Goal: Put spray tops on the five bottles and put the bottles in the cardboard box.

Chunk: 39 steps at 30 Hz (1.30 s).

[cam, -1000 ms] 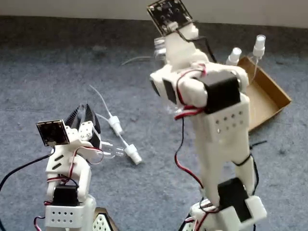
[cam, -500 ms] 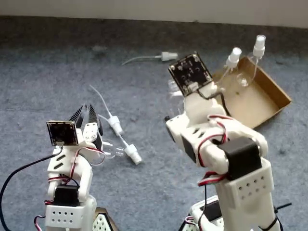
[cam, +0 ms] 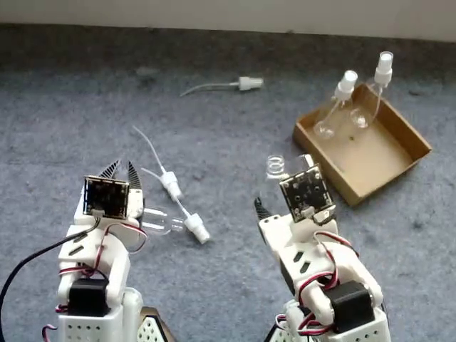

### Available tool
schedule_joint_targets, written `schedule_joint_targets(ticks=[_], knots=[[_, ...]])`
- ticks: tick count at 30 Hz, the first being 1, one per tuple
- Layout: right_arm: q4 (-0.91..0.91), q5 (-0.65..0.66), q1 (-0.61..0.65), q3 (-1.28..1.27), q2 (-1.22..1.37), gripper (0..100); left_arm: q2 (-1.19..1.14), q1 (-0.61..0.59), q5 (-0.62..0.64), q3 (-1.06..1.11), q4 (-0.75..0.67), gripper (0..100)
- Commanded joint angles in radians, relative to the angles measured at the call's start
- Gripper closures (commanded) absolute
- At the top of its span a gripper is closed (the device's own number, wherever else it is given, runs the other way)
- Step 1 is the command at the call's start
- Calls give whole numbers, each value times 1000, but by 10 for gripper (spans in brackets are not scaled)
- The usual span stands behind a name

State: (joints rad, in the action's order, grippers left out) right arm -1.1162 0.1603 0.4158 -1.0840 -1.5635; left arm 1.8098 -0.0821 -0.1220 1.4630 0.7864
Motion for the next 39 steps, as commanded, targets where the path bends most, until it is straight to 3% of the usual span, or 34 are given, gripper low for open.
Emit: schedule_joint_targets(ticks=[1,10,22,33,39], knots=[[85,-18,-19,-5,-87,926,-7,-12,-150,-137,86,995],[231,-20,-19,-211,-113,926,-8,-15,-465,-208,210,995],[489,-20,-24,-461,-113,926,-21,-12,-614,-259,213,995],[572,-20,-25,-544,-114,926,-389,-10,-672,-438,210,995],[588,-18,-25,-565,-114,926,-579,44,-806,-479,213,995]])
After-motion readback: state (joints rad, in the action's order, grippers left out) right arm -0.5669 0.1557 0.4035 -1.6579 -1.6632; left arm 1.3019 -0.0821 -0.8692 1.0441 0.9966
